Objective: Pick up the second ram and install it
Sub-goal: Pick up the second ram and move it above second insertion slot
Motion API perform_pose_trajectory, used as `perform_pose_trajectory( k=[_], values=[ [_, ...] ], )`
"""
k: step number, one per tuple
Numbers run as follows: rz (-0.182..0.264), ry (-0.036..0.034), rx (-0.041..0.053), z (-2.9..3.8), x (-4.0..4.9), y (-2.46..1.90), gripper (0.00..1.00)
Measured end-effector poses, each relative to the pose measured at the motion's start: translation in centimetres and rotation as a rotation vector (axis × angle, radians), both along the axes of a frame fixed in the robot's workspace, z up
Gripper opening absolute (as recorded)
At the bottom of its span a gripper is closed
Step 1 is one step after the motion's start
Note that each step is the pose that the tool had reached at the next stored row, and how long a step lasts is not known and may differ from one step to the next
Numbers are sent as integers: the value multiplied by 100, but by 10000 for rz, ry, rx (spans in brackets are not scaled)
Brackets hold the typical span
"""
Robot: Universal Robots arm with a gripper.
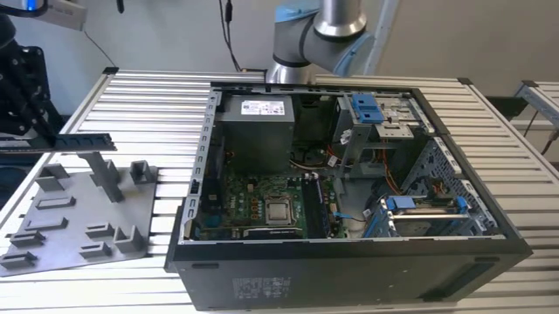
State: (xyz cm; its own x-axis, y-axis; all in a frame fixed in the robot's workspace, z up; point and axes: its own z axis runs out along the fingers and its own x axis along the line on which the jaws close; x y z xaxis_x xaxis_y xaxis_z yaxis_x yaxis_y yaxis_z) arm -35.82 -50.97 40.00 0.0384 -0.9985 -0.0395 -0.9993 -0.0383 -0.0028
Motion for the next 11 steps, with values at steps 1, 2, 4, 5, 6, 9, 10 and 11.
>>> perform_pose_trajectory(
  k=[1,2,4,5,6,9,10,11],
  values=[
    [0,0,0,0,37,0,14],
    [1,0,0,0,75,0,14],
    [1,0,0,0,156,0,14],
    [1,-1,1,0,199,0,14],
    [0,0,0,0,243,0,14],
    [1,1,0,0,379,0,14],
    [1,0,0,0,423,0,14],
    [1,2,0,0,468,0,14]
  ],
)
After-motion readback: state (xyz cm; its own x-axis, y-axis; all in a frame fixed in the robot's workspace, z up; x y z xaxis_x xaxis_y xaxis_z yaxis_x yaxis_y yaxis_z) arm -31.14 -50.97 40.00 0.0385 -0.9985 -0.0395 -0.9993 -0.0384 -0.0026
